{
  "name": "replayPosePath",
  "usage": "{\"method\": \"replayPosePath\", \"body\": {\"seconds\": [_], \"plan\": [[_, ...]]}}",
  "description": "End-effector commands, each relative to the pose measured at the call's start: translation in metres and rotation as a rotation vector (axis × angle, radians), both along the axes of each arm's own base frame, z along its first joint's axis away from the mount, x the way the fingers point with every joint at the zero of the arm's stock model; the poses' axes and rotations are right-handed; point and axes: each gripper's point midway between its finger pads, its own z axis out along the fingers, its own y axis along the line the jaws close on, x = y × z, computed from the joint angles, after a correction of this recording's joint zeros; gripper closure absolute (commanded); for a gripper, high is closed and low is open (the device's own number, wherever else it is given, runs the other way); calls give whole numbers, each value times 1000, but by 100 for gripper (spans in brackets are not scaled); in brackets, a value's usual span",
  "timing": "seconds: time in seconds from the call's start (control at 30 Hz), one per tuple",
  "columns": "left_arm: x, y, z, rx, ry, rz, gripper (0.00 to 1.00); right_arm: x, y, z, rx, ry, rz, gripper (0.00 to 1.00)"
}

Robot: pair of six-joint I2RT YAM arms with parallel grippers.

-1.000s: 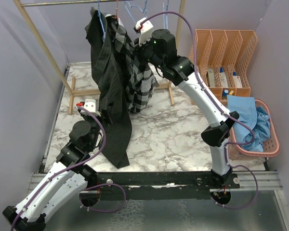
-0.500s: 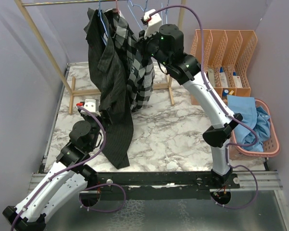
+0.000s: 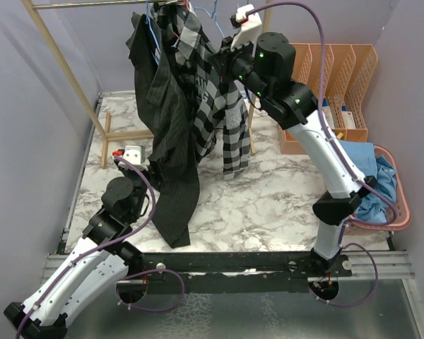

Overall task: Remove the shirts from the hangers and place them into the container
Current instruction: Pick up the hanger from the clothesline.

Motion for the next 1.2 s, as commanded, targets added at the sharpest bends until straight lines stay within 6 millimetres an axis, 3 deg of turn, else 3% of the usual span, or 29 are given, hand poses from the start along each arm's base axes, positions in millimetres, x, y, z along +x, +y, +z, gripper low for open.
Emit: {"method": "replayPosePath", "body": {"seconds": [0.0,0.23,0.37,0.43,0.6,0.73,0.8,0.93,1.17], "plan": [[2,-3,11,15,-36,-23,34,-50,-44,80,116,-164,33,99],[13,-17,24,31,-55,-60,26,-104,-94,89,67,-216,34,99],[22,-37,65,30,-109,-135,23,-144,-111,95,52,-251,132,99],[26,-47,93,46,-141,-177,20,-160,-114,85,22,-246,193,99],[32,-77,160,81,-190,-309,16,-197,-119,26,-81,-192,341,99],[30,-90,193,97,-208,-381,15,-223,-136,-19,-152,-165,389,99],[26,-93,205,108,-222,-406,15,-232,-147,-31,-172,-164,385,99],[17,-98,207,142,-200,-468,15,-249,-165,-43,-184,-156,382,99],[-8,-116,181,181,-127,-647,15,-269,-178,-64,-180,-123,395,99]]}}
